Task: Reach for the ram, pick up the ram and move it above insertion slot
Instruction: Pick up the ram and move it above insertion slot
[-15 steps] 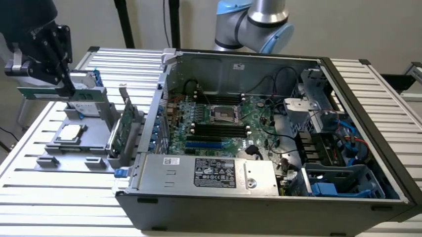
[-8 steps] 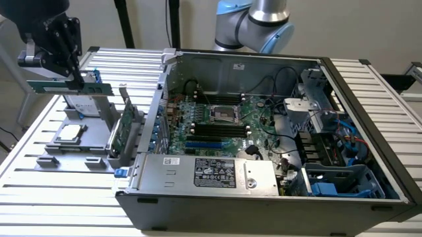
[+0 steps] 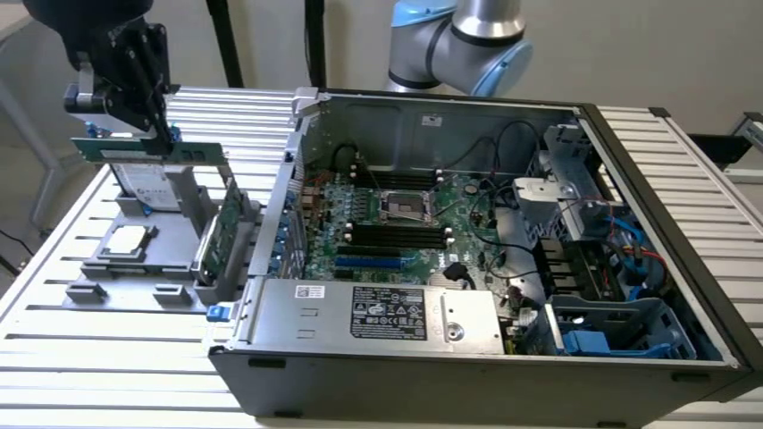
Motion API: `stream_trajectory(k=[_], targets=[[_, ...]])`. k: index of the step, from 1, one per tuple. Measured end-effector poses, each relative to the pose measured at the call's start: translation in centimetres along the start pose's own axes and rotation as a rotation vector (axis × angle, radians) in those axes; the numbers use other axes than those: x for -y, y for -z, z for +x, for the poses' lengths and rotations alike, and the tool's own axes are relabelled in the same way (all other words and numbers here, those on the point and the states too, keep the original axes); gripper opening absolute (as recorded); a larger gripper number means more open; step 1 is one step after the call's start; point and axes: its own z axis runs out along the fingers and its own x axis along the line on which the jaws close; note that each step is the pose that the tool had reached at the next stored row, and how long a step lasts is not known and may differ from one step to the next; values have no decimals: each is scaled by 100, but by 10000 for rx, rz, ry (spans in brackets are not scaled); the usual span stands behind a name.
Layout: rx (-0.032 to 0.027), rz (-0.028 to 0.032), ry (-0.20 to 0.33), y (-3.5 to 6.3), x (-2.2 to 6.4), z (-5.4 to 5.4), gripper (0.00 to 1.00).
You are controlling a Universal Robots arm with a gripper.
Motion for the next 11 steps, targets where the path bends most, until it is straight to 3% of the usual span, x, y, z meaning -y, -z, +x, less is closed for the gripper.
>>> stream_trajectory(k=[3,11], targets=[[36,3,0,16,119,-1,13],[42,1,1,27,483,11,13]])
